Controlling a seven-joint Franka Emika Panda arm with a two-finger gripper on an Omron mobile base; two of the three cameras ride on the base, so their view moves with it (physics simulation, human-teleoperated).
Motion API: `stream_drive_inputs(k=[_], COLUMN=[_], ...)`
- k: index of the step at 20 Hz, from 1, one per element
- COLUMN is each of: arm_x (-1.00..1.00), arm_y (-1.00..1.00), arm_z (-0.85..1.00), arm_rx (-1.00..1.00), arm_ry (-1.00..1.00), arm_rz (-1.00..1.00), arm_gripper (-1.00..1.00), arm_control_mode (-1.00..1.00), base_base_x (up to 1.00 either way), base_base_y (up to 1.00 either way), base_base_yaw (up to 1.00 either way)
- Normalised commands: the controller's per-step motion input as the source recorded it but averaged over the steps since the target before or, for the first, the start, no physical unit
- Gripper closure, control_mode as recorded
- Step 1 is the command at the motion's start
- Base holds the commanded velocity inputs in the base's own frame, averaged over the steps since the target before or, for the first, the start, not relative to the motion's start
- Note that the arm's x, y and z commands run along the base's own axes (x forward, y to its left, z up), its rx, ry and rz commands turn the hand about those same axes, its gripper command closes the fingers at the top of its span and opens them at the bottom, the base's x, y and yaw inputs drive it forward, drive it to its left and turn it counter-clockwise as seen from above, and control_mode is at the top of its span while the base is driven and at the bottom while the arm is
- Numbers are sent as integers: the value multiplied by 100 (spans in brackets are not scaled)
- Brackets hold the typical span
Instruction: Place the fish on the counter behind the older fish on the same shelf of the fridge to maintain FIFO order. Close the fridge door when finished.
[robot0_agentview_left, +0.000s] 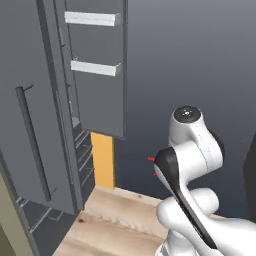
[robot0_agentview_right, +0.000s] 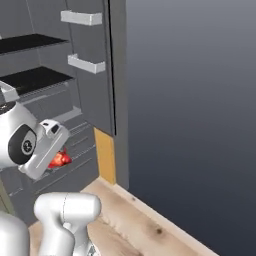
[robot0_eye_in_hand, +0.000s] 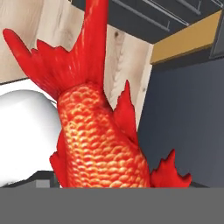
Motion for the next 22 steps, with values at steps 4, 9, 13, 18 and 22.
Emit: stream_drive_inputs(k=[4, 9, 13, 18, 22], arm_x=[0, 0, 0, 0, 0], arm_y=[0, 0, 0, 0, 0], arm_z=[0, 0, 0, 0, 0], arm_rx=[0, 0, 0, 0, 0], arm_ry=[0, 0, 0, 0, 0], arm_rz=[0, 0, 0, 0, 0], arm_gripper=[100, 100, 100, 100, 100], arm_control_mode=[100, 100, 100, 100, 100], base_base_x=[53, 46, 48, 51, 67], base_base_y=[-54, -72, -60, -49, -17], base_base_yaw=[50, 51, 50, 49, 49])
